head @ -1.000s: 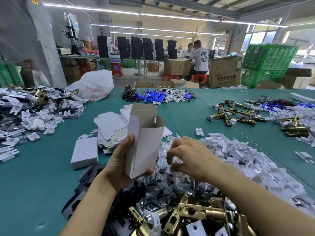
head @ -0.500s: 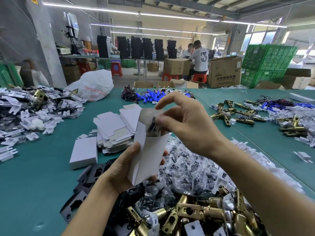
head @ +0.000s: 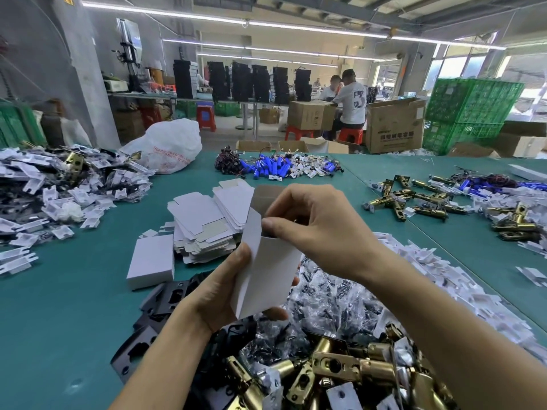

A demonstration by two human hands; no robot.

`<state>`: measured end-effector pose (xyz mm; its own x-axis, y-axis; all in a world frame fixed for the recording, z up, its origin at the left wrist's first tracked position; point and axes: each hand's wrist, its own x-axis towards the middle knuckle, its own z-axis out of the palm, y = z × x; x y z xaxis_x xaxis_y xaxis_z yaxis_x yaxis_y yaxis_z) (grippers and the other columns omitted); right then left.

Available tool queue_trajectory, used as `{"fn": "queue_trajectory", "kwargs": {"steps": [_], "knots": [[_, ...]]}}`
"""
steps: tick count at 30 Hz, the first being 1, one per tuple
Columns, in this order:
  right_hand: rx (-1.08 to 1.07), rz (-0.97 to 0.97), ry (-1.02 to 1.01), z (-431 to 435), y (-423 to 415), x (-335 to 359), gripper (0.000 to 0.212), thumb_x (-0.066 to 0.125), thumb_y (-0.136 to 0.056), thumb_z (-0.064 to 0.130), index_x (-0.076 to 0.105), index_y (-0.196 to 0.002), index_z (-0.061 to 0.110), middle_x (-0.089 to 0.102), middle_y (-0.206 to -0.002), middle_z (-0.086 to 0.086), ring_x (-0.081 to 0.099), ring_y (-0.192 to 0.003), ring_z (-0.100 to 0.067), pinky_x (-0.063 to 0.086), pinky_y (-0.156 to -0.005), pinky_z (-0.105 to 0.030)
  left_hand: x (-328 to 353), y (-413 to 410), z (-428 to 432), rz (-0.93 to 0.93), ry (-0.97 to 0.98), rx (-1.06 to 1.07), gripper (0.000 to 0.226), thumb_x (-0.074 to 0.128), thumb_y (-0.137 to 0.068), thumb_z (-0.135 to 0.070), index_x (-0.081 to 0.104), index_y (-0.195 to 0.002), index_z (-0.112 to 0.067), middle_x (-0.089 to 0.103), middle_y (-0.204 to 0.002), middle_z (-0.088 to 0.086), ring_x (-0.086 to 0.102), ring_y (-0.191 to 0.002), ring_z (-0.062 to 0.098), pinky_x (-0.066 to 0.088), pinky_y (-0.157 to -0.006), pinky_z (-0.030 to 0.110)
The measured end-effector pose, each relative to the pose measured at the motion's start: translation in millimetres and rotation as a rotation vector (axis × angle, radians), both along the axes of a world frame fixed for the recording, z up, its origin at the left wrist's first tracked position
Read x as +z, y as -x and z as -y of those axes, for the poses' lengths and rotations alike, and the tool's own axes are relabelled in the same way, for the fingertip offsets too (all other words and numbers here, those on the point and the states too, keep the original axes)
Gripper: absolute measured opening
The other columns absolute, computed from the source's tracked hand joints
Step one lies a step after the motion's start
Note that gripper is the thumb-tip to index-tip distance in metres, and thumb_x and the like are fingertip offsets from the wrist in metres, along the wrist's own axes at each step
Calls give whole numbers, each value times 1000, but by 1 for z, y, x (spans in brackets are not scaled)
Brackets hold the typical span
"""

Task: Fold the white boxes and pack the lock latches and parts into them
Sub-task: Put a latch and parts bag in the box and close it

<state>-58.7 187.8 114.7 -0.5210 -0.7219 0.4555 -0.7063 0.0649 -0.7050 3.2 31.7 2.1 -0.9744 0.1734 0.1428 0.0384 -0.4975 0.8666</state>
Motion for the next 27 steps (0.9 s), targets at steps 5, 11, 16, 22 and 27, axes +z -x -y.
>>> {"fn": "queue_trajectory", "kwargs": {"steps": [5,11,16,22,27], "knots": [[-17,-18,129,-2,2,0,16,72,-85,0,66,-91,13,70,-73,5,63,-61,2,46,-60,-10,1,0,-1,-7,-5,-9,81,88,-54,-67,73,-118,-20,71,-111,14,69,-104,30,60,-66,47],[-66,-254,220,-4,4,2,30,66,-90,1,70,-118,10,67,-87,6,61,-72,-2,48,-71,-15,2,0,-2,19,-8,0,84,90,-51,-66,74,-118,-18,70,-112,16,69,-103,32,61,-65,47],[-5,-487,117,-9,11,9,18,72,-85,2,76,-103,4,71,-91,1,65,-80,-5,55,-77,-24,2,-1,-1,32,-4,-36,84,86,-55,-69,72,-120,-17,70,-113,16,69,-105,30,61,-66,47],[11,-417,83,-7,12,5,9,79,-80,3,77,-87,9,75,-79,4,69,-71,-2,54,-65,-17,2,-1,-1,22,3,-55,83,83,-59,-70,71,-122,-17,70,-111,17,69,-103,28,61,-66,45],[65,-241,-112,-5,13,10,15,72,-84,-1,76,-88,13,74,-82,9,69,-77,5,50,-72,-11,1,-1,-2,13,3,-42,82,86,-58,-68,71,-120,-16,69,-109,17,69,-102,31,60,-64,46]]}}
